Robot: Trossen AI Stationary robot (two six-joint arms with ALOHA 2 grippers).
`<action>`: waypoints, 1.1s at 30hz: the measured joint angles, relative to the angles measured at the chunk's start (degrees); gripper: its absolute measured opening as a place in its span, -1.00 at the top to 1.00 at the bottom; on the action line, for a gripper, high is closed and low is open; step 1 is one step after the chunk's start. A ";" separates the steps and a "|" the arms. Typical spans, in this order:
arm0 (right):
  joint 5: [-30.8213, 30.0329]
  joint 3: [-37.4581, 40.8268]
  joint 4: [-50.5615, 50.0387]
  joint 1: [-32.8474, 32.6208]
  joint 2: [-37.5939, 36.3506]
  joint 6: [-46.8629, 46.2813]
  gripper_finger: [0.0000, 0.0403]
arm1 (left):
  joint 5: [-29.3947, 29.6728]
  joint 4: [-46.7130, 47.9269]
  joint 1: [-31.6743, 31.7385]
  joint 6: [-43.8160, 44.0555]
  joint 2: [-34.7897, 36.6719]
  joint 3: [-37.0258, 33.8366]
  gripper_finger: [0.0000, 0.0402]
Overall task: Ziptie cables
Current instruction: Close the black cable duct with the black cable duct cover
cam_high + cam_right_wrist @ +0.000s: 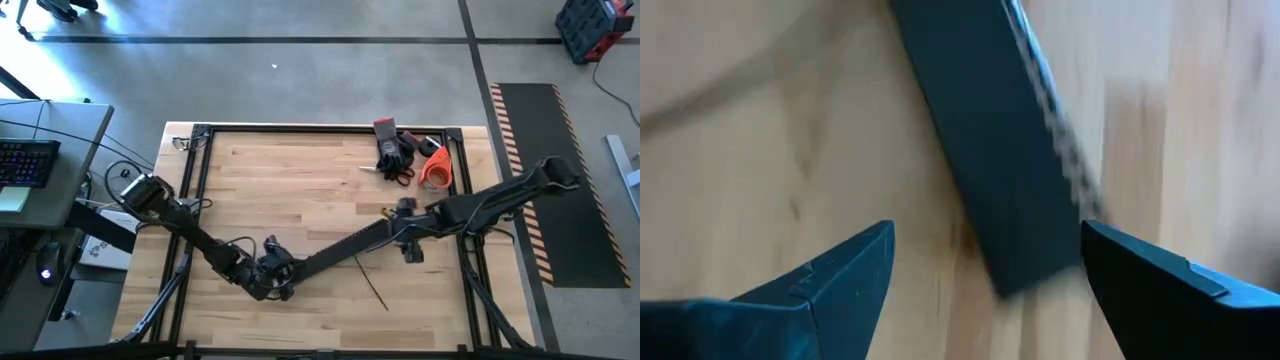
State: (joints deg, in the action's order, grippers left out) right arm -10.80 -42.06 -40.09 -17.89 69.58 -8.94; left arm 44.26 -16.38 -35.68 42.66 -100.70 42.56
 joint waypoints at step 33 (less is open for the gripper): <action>1.39 17.61 34.16 -0.55 -1.97 -3.96 -0.36 | -17.40 -16.24 17.42 -8.00 -11.24 0.43 1.00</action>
State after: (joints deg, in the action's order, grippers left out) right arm -9.41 -24.45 -5.92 -18.44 67.61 -12.90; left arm 26.86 -32.62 -18.26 34.66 -111.94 42.99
